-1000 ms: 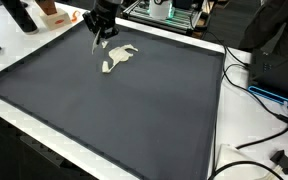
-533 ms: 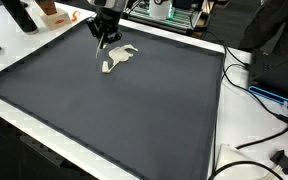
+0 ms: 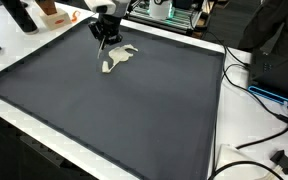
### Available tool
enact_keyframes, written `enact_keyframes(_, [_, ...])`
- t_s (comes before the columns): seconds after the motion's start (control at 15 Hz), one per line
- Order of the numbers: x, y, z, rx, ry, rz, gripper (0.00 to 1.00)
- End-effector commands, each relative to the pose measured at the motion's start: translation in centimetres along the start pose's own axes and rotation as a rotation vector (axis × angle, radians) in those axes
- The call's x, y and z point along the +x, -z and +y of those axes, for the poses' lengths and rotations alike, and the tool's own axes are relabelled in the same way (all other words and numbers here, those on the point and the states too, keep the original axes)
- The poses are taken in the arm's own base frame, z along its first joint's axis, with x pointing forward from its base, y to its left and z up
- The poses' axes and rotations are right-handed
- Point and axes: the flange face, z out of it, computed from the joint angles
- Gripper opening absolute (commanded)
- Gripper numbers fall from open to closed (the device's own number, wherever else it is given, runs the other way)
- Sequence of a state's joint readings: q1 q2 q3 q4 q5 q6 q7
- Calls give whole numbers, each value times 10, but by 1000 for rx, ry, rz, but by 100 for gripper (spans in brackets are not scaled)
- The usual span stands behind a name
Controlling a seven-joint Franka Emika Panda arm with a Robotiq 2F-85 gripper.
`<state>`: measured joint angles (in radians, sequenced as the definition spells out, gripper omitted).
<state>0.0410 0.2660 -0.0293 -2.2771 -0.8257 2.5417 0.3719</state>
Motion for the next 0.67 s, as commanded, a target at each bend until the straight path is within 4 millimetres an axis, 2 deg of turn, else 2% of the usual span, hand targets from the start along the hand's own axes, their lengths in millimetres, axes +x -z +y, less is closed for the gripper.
enact_keyframes(0.0, [-4, -7, -2, -14, 21, -37, 1])
enact_keyframes(0.6, [-10, -19, -14, -16, 85, -93, 1])
